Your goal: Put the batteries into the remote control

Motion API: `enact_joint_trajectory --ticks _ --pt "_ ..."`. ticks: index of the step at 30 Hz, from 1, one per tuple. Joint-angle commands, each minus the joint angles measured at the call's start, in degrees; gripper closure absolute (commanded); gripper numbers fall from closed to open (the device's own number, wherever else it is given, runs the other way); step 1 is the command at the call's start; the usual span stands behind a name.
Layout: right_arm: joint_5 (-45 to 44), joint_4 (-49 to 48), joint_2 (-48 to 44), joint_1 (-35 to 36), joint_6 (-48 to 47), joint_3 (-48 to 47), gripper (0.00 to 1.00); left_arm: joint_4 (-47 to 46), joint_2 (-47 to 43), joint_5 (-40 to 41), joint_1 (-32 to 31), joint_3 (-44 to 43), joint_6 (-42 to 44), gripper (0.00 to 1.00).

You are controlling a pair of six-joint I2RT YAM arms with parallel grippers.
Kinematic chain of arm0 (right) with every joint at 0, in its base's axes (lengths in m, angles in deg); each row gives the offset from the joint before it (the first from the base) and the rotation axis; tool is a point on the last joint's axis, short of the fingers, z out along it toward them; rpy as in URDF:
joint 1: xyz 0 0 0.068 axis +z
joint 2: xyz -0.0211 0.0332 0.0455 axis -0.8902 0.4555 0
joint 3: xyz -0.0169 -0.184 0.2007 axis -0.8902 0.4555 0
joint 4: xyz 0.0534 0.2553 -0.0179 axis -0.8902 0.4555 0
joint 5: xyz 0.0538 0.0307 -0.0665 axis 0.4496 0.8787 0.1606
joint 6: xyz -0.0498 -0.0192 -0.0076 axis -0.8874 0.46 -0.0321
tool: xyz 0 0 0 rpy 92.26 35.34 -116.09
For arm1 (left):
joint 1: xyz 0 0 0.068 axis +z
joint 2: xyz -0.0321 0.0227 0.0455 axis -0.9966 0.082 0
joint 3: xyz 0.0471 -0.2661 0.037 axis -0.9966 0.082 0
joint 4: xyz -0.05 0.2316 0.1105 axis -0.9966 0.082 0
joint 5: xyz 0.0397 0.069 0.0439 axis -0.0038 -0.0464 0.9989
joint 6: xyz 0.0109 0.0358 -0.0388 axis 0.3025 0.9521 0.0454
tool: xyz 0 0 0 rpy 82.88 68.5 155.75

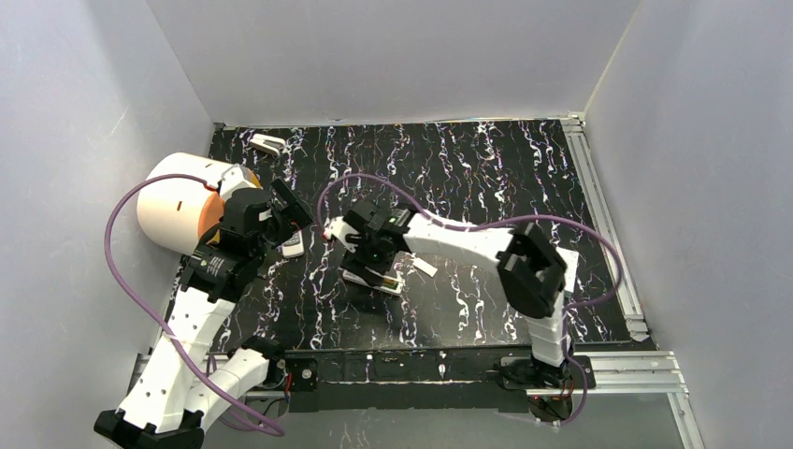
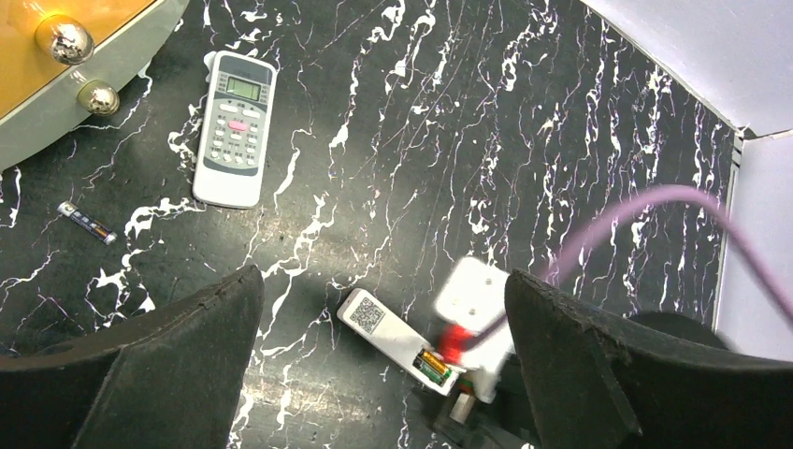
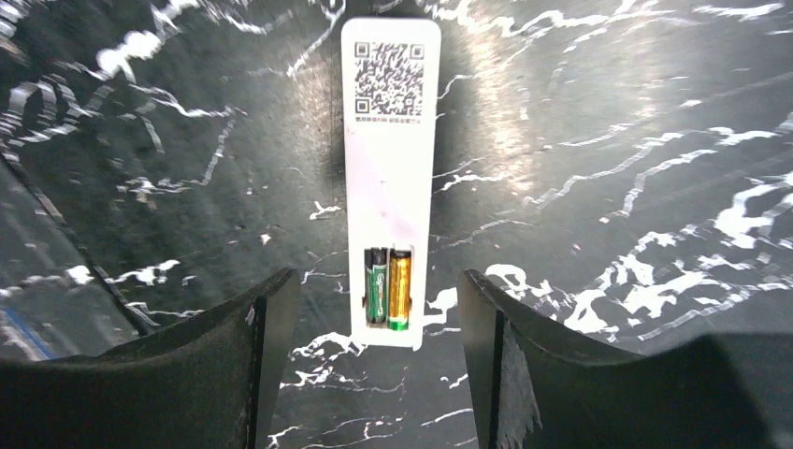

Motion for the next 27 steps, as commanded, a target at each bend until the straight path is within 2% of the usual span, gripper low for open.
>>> enact_joint_trajectory --ticks 1,6,13,17,27 --pt "0.9 -9.6 -11.3 -2.1 4.8 3.9 0.28 -0.7 -1.1 -0.1 0.5 -1.7 1.3 0.01" --pt "-3.1 -10.4 -15.8 -7.2 10.1 8.4 0.29 -1.7 -1.3 -2.9 0.5 -1.2 1.8 0.02" --pt "-10.9 -1.1 -11.7 -10.0 12.2 10.3 0.29 -4.2 -1.1 -8.6 0.5 1.8 1.6 0.03" --pt "-11.7 -0.5 -9.7 -11.1 13.1 11.4 0.3 -5.3 -0.5 -11.1 0.5 2.8 1.6 0.06" --pt "-8.0 -0.8 -5.4 -12.6 9.9 13.8 0.34 -6.5 1.7 -15.1 0.4 3.9 1.5 0.06"
